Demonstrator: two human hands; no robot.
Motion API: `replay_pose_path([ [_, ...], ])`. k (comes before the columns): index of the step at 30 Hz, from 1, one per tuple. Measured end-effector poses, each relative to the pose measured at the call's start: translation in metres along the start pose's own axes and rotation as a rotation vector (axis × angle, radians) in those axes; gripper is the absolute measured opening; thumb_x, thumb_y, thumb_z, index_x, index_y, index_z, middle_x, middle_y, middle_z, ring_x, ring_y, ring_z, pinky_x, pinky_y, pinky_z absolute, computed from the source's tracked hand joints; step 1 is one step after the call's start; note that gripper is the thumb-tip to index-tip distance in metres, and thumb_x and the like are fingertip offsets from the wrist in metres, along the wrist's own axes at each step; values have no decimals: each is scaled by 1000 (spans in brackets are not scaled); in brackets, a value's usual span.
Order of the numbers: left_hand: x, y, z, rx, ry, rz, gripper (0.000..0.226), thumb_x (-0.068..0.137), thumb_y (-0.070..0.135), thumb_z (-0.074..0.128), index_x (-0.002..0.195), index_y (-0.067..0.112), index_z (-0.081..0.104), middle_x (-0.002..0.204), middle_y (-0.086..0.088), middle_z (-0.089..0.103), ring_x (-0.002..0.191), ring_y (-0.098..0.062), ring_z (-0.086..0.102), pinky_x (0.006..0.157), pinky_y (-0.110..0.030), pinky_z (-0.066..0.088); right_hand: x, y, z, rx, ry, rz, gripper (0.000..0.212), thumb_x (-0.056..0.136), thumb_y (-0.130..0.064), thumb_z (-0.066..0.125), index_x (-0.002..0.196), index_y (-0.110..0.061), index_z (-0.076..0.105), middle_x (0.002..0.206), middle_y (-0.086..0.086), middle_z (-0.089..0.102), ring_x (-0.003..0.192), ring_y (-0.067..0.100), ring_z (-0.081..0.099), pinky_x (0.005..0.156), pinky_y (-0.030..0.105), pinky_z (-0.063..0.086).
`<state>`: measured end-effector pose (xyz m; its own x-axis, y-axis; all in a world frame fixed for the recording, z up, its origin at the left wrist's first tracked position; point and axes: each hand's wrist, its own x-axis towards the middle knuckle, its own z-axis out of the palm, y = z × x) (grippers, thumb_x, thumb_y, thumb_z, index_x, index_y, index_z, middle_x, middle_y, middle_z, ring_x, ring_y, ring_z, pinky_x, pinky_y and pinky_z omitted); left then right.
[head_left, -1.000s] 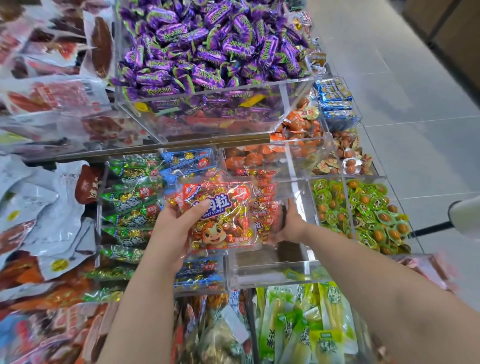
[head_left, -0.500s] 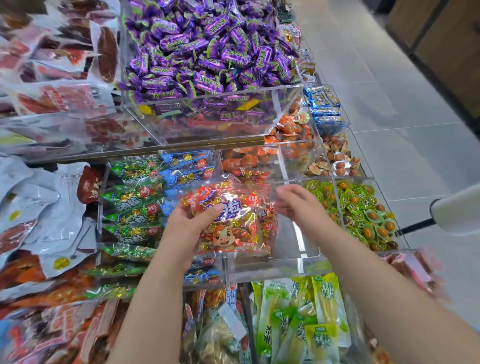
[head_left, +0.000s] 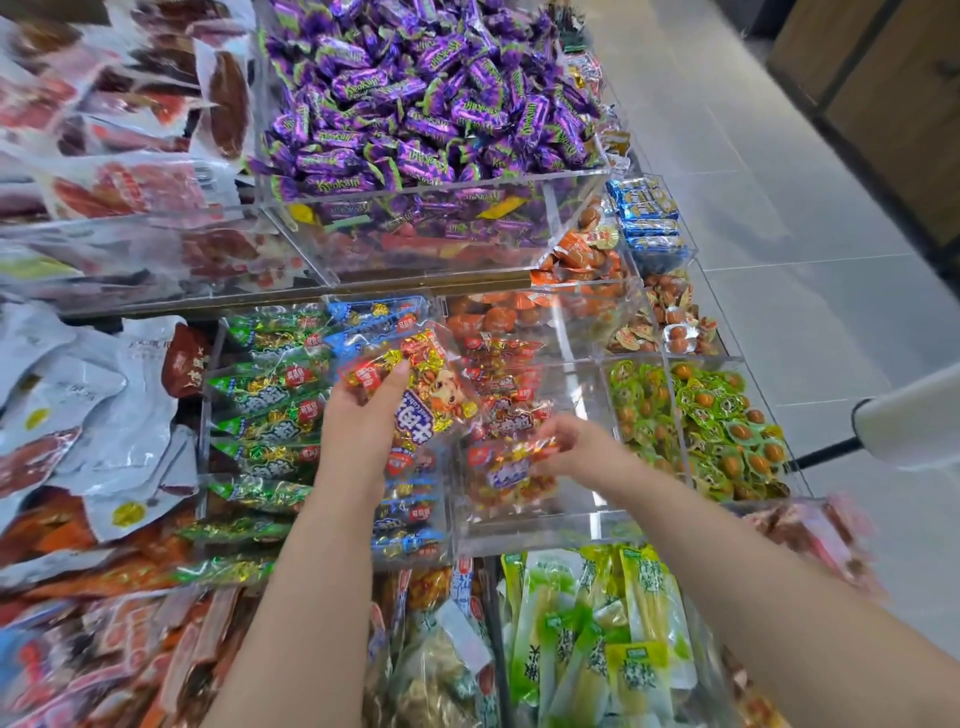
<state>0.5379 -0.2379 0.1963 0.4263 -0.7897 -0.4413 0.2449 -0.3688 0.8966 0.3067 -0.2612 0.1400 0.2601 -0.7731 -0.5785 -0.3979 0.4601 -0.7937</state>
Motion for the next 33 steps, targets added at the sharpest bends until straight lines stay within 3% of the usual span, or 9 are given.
replay_pose_path([
  [3, 5, -2, 1, 50, -28, -21, 30, 76, 34, 79, 102, 26, 64, 98, -1, 75, 92, -25, 71, 86, -49, 55, 27, 29, 25, -138, 107, 61, 40, 67, -2, 80, 87, -22, 51, 84, 7, 58, 60, 13, 54, 53, 24, 48],
  [9, 14, -7, -4, 89, -73, -43, 32, 71, 25, 84, 93, 28, 62, 83, 1, 76, 78, -25, 74, 71, -45, 59, 54, 54, 24, -425, 151, 382, 126, 50, -34, 91, 145, -17, 9, 145, 16, 23, 133, 34, 32, 110, 44, 31],
  [14, 15, -10, -7, 78, -100, -40, 33, 70, 26, 84, 94, 28, 62, 82, 2, 76, 76, -24, 74, 67, -42, 59, 63, 51, 30, -403, 107, 221, 96, 55, -29, 90, 135, -16, 39, 128, 9, 54, 120, 26, 51, 102, 33, 42],
  [19, 17, -12, -14, 93, -153, -36, 43, 67, 27, 86, 103, 25, 62, 92, -2, 76, 83, -26, 74, 77, -49, 58, 86, 29, 46, 215, 395, 193, 34, 84, -14, 64, 112, -9, 45, 118, 17, 53, 94, 30, 58, 61, 44, 58],
  [21, 17, -11, -15, 81, -168, -35, 41, 69, 26, 85, 104, 26, 62, 93, -2, 76, 83, -25, 73, 75, -46, 58, 87, 32, 48, 185, 331, 272, 49, 82, -21, 66, 121, -14, 37, 128, 16, 45, 107, 32, 52, 67, 47, 57],
  [24, 17, -10, -15, 50, -197, -30, 31, 77, 19, 79, 102, 26, 62, 92, -2, 76, 82, -25, 74, 64, -38, 59, 80, 43, 44, -161, 185, 296, 126, 47, -29, 92, 139, -28, 7, 135, 13, 39, 120, 32, 46, 91, 39, 50],
  [26, 16, -10, -16, 29, -197, -37, 25, 81, 15, 75, 99, 26, 62, 87, -1, 76, 78, -25, 74, 59, -36, 58, 78, 46, 36, -40, 70, 287, 153, 41, -27, 95, 142, -35, -20, 144, 11, 34, 126, 32, 43, 85, 36, 54],
  [30, 15, -9, -14, 34, -190, -38, 24, 82, 15, 74, 99, 25, 61, 88, -2, 76, 79, -26, 74, 62, -40, 60, 76, 48, 36, 90, 138, 209, 144, 47, -25, 94, 144, -34, -11, 146, 5, 35, 128, 26, 42, 105, 46, 40],
  [33, 14, -7, -13, 57, -181, -42, 28, 81, 18, 75, 105, 25, 61, 94, -3, 75, 82, -27, 73, 73, -52, 58, 73, 48, 50, 215, 226, 330, 124, 49, -23, 93, 138, -33, 7, 123, 5, 51, 109, 28, 55, 92, 45, 50],
])
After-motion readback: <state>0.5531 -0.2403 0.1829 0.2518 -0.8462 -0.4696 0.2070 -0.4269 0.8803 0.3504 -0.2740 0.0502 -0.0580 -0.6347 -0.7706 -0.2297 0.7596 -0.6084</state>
